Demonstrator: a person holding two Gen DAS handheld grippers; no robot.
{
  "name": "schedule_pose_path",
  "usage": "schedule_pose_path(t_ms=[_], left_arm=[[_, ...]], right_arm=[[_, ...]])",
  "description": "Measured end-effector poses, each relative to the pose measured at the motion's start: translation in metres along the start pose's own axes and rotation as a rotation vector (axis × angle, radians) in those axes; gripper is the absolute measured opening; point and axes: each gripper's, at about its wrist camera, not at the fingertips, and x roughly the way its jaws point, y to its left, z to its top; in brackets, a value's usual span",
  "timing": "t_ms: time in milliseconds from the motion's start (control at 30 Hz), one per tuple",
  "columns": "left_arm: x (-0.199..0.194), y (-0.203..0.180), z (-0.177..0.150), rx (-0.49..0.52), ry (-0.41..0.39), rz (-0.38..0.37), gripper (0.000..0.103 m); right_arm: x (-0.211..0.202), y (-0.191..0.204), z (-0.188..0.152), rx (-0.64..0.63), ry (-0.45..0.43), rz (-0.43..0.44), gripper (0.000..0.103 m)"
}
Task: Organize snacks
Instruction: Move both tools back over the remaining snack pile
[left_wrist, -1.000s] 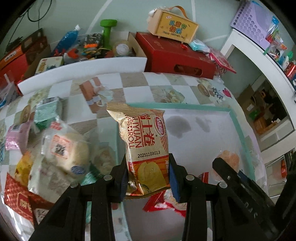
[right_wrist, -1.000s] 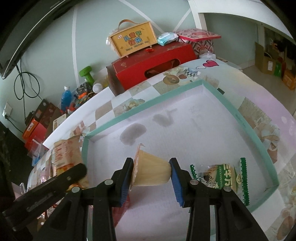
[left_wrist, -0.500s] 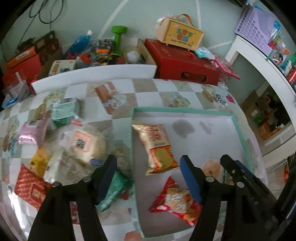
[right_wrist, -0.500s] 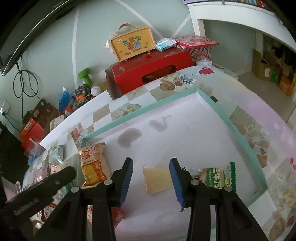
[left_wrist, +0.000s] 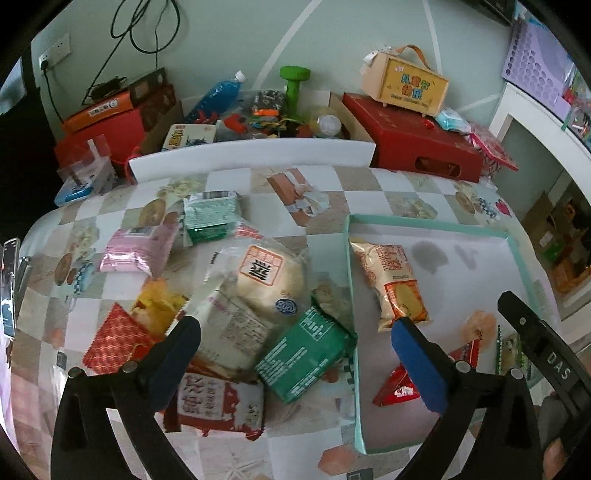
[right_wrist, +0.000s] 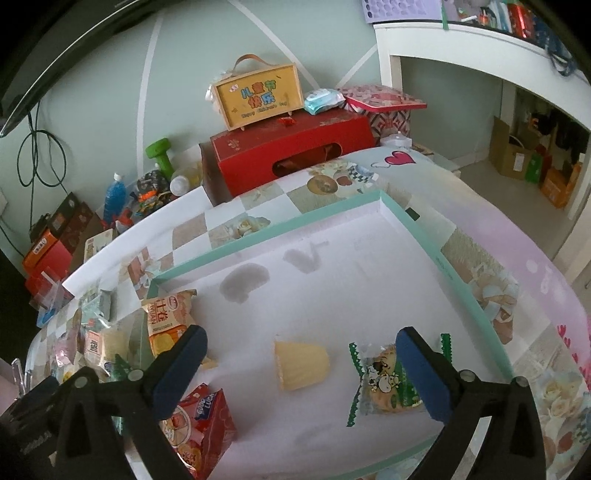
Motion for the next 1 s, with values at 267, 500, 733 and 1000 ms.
schedule_pose_path(t_ms=[267, 500, 733, 1000], left_arm=[[-0.019, 0.021, -0.01, -0.042, -0.035, -0.006, 0.103], [-0.024, 0.045, -0.023, -0.062, -0.018, 0.018, 0.103], [-0.022, 0.062, -0.026, -0.062, 0.003, 0.03, 0.103], [-0.014, 0.083, -0.027, -0.042, 0.047, 0.058, 0.103]], right_arm=[[-0.005, 0.014, -0.001, -0.042, -0.025, -0.024, 0.103], [-0.019, 0.024, 0.0, 0.0, -0.083, -0.009, 0.103], [-0.018, 0.035, -0.007, 0.015, -0.073, -0.003, 0.103], [-0.021, 0.067, -0.018, -0.089, -0.079, -0.03, 0.103]])
